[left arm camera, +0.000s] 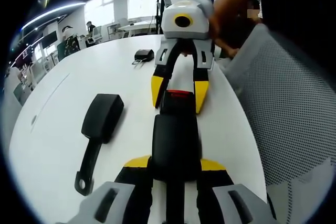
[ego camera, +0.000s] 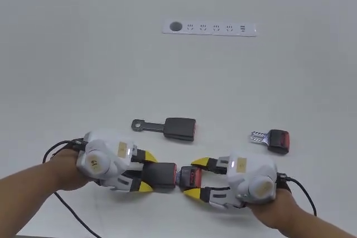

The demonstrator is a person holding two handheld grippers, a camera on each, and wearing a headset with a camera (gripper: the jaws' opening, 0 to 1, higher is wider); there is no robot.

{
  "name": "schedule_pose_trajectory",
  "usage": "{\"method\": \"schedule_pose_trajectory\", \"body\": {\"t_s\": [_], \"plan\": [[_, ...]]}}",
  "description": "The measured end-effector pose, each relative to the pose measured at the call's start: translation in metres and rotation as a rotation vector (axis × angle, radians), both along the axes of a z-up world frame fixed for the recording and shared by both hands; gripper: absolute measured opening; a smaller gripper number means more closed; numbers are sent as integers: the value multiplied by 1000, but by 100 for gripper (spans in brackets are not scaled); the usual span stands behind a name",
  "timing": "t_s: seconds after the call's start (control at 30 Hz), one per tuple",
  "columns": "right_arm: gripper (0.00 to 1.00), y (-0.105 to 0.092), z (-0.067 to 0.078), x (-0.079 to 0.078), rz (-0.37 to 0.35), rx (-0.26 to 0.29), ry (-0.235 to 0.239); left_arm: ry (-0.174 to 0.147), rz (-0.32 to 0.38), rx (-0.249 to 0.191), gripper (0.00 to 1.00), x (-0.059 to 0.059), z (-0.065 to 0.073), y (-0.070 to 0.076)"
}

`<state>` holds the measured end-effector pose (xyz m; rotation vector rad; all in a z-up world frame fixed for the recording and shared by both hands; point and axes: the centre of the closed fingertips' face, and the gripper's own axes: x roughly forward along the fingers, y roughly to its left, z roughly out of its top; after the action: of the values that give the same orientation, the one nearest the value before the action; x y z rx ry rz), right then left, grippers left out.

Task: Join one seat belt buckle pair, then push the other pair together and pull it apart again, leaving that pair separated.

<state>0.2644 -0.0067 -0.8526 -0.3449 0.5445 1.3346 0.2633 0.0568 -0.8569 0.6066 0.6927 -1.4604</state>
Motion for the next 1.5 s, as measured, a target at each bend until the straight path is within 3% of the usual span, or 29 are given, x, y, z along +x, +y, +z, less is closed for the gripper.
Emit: {"method": "schedule_pose_trajectory", "body": {"t_s": [0.2, 0.3, 0.33, 0.37, 0.4, 0.43, 0.47, 0.5, 0.6, 0.67, 0.8, 1.0, 1.17, 1.5], "plan": [[37, 1, 0, -1, 2, -10, 5, -5, -9, 23, 34, -1, 0, -1], [38, 2, 1, 0, -2, -42, 1, -3, 9, 44, 34, -2, 1, -3], [41, 0, 1, 2, -36, -69, 4, 8, 30, 45, 35, -2, 1, -3], [47, 1, 2, 2, -43, -69, 12, 3, 29, 46, 36, -1, 1, -4], [55, 3, 4, 0, -87, -43, 76, -14, 54, 77, 38, 3, 0, 1], [60, 2, 6, 1, -110, -35, 105, -20, 73, 100, 41, 5, 1, 3], [64, 2, 11, 3, -118, -18, 91, -33, 79, 104, 46, 8, 2, 4], [71, 0, 16, 7, -125, -6, 50, -39, 81, 79, 50, 8, 9, 0], [87, -7, 25, 9, -154, 4, 32, -49, 135, 34, 59, 15, 23, -4], [92, -13, 34, 12, -183, 31, 20, -54, 148, 11, 68, 17, 33, -6], [93, -33, 44, 17, -230, 37, -1, -79, 165, 9, 74, 22, 45, -6], [93, -69, 44, 25, -286, 4, -8, -105, 203, -22, 81, 36, 62, -7], [92, -99, 50, 37, -325, -10, -23, -116, 222, -15, 90, 47, 65, -6], [93, -161, 56, 71, -364, -63, -46, -139, 218, -37, 92, 74, 77, -14]]}}
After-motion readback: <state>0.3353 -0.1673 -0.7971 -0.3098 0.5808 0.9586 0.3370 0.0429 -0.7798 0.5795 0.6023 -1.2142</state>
